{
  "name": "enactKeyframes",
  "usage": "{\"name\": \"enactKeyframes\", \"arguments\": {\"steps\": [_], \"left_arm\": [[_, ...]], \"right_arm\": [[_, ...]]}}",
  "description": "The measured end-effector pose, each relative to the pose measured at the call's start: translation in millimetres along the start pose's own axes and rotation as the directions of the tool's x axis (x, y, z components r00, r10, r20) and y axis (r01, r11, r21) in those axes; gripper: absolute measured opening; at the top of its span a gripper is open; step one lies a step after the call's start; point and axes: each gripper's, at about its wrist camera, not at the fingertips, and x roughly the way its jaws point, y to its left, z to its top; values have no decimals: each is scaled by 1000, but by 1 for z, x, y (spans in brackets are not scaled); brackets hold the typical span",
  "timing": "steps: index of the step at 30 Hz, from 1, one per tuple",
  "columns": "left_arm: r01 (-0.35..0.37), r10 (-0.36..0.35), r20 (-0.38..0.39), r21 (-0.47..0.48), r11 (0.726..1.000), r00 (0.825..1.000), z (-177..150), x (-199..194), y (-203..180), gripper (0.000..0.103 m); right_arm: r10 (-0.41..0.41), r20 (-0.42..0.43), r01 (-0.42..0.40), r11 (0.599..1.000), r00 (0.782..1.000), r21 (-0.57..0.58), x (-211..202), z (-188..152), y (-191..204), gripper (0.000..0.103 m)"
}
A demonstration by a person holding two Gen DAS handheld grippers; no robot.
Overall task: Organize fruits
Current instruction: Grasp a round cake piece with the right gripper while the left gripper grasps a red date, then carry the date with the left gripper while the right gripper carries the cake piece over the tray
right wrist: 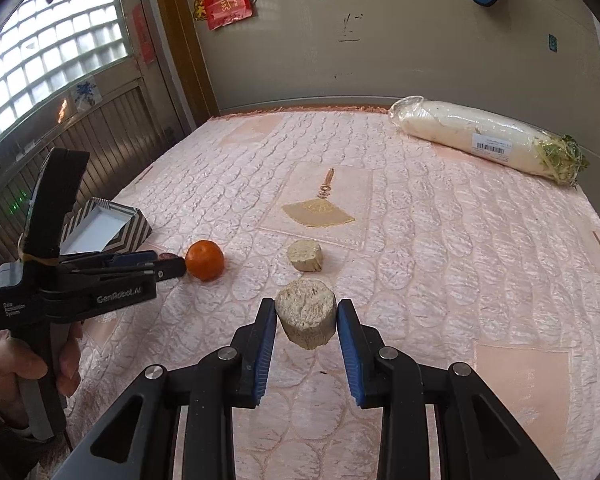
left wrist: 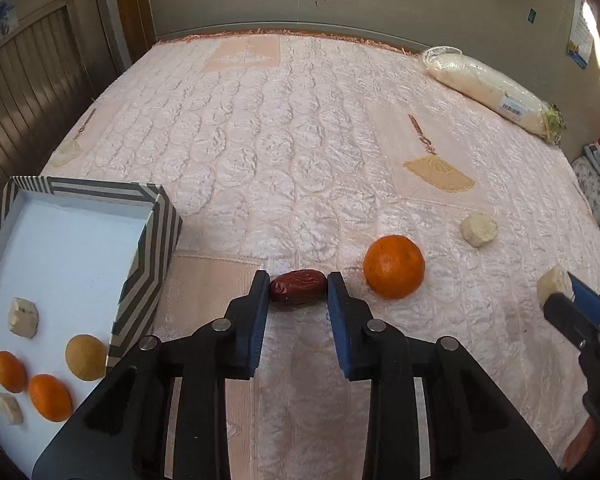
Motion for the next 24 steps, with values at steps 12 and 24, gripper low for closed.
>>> {"name": "enactKeyframes", "arguments": {"steps": [12,24], "left_arm": [[63,-63,11,-59,996,998,-9,-33,15,28],[23,-20,53,-44,999,998,-53,-80,43,28]], "right_arm": [[37,-6,-37,999,999,-24,-1,-4,25,30],[105,-24,-107,991,994,-81,-2,-23,87,30]]}}
